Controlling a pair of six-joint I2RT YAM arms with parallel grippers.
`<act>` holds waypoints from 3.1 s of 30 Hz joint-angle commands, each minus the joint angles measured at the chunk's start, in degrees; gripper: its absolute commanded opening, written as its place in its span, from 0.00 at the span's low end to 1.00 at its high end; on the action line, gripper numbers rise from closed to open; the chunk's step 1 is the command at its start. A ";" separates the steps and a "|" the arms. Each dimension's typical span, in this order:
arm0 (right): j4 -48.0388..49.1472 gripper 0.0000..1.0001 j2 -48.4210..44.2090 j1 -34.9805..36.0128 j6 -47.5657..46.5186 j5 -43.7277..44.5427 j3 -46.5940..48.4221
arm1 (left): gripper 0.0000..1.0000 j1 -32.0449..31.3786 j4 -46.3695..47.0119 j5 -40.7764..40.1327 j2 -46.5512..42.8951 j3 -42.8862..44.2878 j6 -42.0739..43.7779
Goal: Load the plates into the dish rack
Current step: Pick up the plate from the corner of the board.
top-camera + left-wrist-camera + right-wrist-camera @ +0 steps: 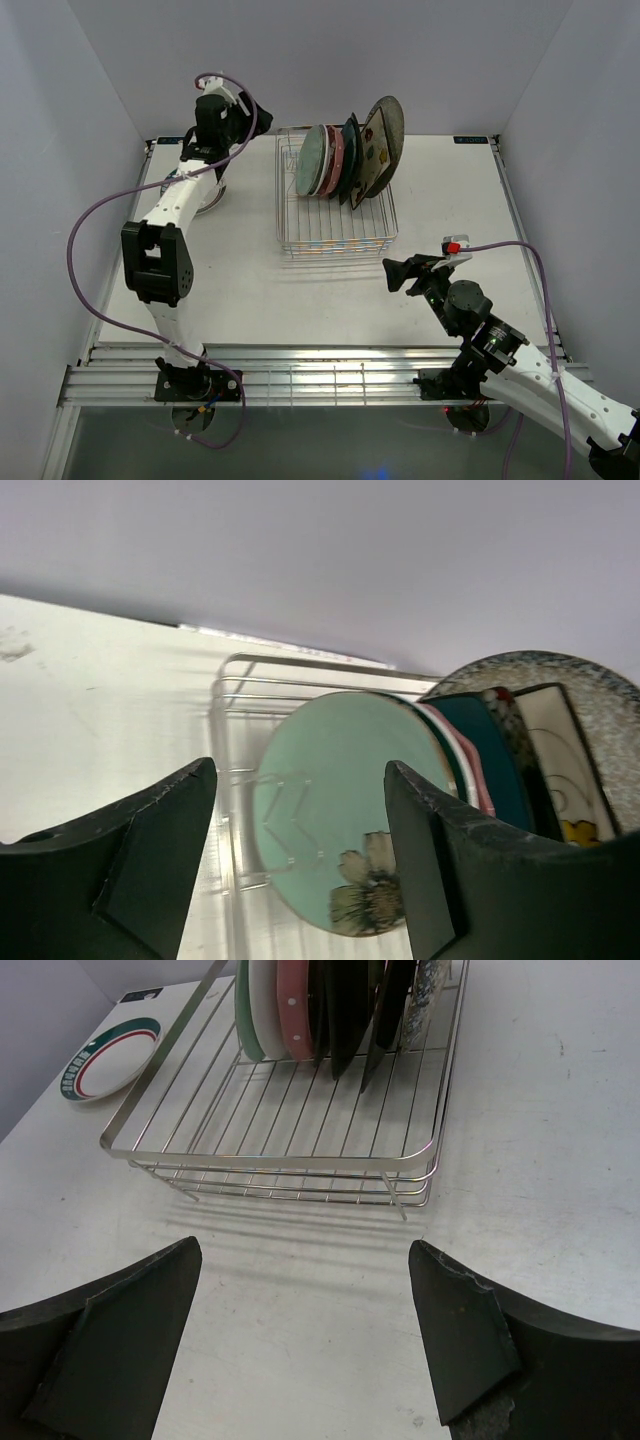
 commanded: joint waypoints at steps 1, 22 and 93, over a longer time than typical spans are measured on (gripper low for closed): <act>2.47 0.90 0.12 -0.19 -0.25 0.57 0.31 | 0.79 2.50 0.61 3.58 -4.26 -2.65 2.49; 2.82 0.90 1.09 -0.19 -0.25 0.13 0.75 | 0.98 5.14 -1.77 -5.18 -7.87 -13.99 33.94; 2.65 0.90 -0.49 -0.10 -0.25 -0.40 0.31 | 0.89 0.66 24.51 -39.13 10.85 -27.44 64.19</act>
